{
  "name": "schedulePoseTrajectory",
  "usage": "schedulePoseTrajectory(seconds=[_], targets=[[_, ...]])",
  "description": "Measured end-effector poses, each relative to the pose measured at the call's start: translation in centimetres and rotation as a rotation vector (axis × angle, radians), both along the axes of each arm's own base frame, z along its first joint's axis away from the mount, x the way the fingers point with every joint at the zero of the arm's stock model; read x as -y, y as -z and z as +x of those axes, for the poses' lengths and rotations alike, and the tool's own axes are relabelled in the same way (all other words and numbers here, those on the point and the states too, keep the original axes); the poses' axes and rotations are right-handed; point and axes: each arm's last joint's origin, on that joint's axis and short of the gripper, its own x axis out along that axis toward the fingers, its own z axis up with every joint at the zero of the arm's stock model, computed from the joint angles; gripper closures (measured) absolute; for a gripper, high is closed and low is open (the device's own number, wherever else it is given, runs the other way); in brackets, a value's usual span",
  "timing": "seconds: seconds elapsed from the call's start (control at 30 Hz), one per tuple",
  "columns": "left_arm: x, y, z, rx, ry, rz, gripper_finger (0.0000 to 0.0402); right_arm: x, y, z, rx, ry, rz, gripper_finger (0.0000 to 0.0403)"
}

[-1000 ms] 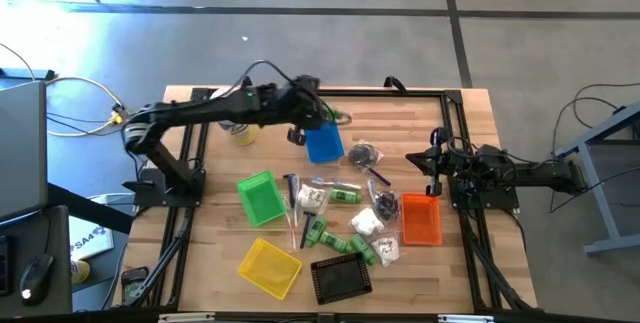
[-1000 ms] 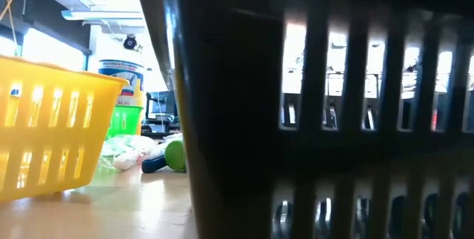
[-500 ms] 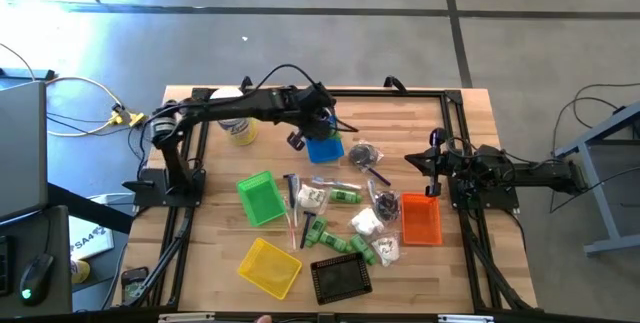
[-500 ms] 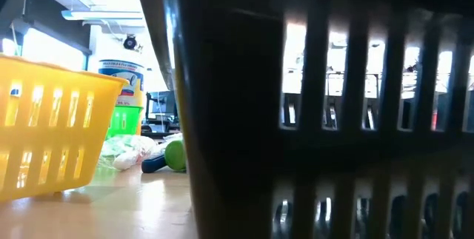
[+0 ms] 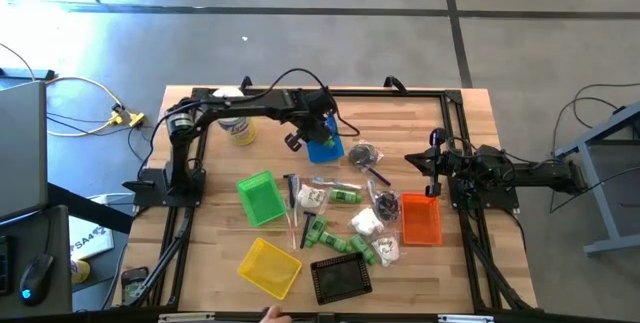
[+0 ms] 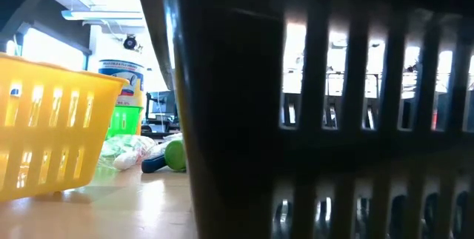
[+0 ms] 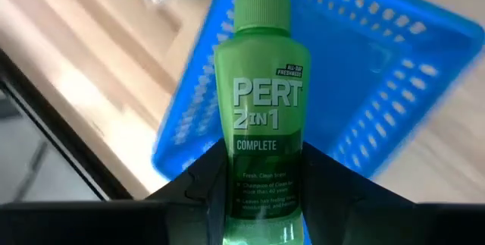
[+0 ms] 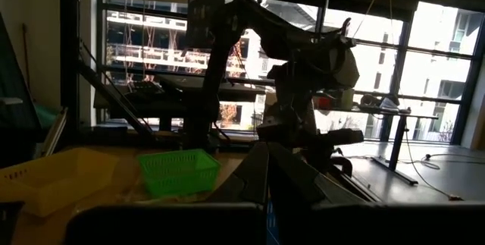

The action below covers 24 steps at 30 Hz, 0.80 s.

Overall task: Pick & Place Travel size toiletries
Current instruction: Put the shampoo bottle into the blue bin

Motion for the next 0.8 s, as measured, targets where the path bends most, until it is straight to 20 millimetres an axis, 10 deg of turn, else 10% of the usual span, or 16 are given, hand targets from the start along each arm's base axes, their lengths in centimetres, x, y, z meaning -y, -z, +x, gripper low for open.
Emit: schedulePoseTrajectory(seconds=[0.33,0.8], targets=[[0.2,3.5,1.2,-0.084,0.039,-0.004,0.0281,0.0,0.0,0.0,0.001,0.001,-0.001,0.0400],[0.2,3.6,1.4,-0.069,0.010,-0.023,0.0281,0.0,0.0,0.0,0.000,0.004,0.000,0.0400]])
